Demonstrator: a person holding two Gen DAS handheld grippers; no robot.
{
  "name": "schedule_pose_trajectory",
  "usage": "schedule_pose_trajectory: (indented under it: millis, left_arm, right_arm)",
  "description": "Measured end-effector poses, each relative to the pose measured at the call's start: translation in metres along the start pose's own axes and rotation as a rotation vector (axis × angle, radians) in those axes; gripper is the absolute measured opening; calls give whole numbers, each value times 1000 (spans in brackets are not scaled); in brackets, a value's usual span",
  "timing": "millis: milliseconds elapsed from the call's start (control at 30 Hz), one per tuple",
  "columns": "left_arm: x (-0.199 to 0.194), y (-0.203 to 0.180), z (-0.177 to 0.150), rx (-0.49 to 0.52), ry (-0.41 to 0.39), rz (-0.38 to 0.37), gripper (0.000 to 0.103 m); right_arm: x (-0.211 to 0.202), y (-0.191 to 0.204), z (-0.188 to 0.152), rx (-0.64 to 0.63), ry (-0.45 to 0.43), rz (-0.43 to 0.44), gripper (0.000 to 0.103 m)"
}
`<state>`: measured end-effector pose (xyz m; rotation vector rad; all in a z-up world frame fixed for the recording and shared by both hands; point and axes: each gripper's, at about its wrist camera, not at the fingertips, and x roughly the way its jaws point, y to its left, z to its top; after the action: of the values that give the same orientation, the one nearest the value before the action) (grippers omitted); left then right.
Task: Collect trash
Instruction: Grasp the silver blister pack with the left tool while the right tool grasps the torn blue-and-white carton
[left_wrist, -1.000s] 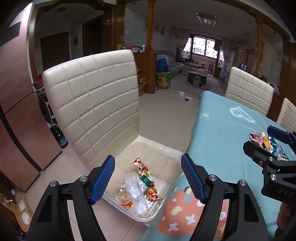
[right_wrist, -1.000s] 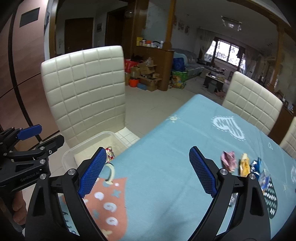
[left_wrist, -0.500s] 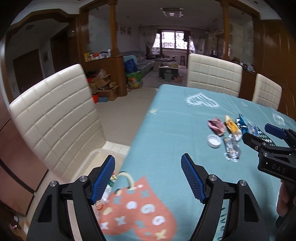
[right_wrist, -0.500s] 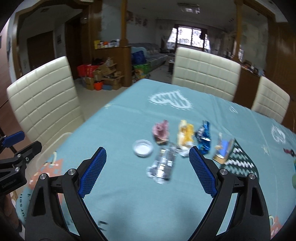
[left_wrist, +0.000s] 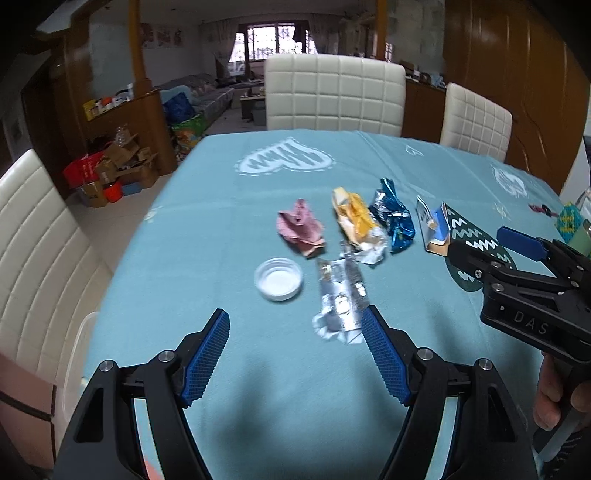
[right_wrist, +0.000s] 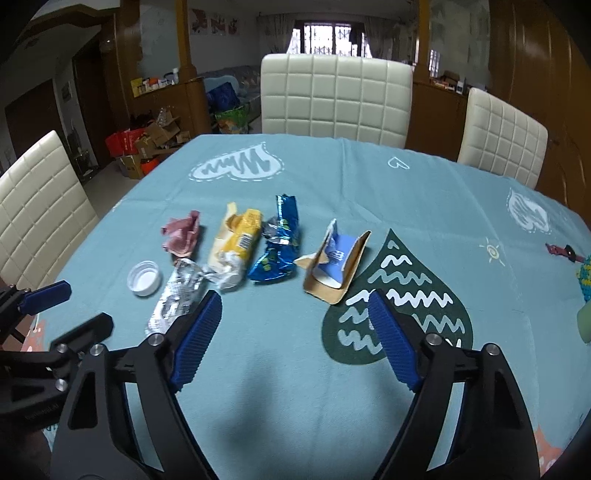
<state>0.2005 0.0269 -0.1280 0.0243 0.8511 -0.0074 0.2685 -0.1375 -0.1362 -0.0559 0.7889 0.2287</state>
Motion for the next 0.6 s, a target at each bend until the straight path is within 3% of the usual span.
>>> schedule_pose_trajectory:
  millis: [200, 300, 367, 500, 600]
  left_arm:
    - [34, -22, 12, 53, 36, -2, 72]
    - [46, -23, 14, 50, 60, -8, 71]
    - [51, -23, 14, 53, 68, -9, 67]
    - [58, -27, 13, 74, 56, 9, 55]
    - [62, -28, 12, 77, 77, -21, 41]
  right_arm:
    - [21, 1, 7, -9, 18, 43, 69]
    - [29, 3, 9, -24, 3, 0, 69]
    - [37, -1, 11, -16, 5, -41, 70]
    - [59, -19, 15, 61, 62, -35, 70]
    - [72, -26, 13, 85, 101, -41, 67]
